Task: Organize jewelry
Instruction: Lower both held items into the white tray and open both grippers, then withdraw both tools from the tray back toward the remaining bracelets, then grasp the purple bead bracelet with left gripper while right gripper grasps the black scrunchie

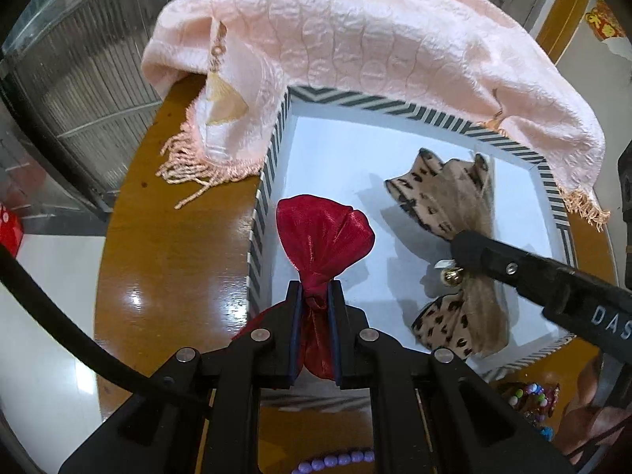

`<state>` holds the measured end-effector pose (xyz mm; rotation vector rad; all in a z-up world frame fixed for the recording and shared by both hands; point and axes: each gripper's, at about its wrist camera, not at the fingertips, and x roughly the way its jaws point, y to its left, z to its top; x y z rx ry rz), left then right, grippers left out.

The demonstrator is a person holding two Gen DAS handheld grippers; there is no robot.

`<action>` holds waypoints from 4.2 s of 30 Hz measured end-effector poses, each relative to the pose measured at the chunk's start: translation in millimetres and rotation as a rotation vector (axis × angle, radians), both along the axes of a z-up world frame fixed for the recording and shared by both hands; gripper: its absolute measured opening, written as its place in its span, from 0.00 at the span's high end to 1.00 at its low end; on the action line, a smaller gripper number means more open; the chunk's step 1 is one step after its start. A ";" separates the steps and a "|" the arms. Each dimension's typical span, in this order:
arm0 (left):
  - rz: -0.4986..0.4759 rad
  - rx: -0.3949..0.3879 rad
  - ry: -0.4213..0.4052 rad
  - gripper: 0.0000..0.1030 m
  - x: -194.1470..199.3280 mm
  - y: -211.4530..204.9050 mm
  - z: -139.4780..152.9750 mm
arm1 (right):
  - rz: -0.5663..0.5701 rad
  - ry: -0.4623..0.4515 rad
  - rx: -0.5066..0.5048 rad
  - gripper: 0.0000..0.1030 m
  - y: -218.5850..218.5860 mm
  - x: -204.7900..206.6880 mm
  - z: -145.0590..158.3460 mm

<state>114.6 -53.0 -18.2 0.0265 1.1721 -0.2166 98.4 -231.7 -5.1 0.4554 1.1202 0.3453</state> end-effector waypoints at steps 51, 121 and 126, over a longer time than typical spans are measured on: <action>-0.026 0.010 -0.146 0.80 -130.6 17.9 55.5 | 0.008 -0.154 -0.247 0.31 6.0 -156.3 67.9; 0.051 -0.060 0.023 0.80 -158.7 59.8 3.8 | 0.232 -0.044 -0.276 0.25 48.9 -215.6 5.0; 0.042 -0.070 0.040 0.80 -154.9 57.4 -0.1 | 0.234 -0.029 -0.280 0.25 52.7 -212.5 -0.6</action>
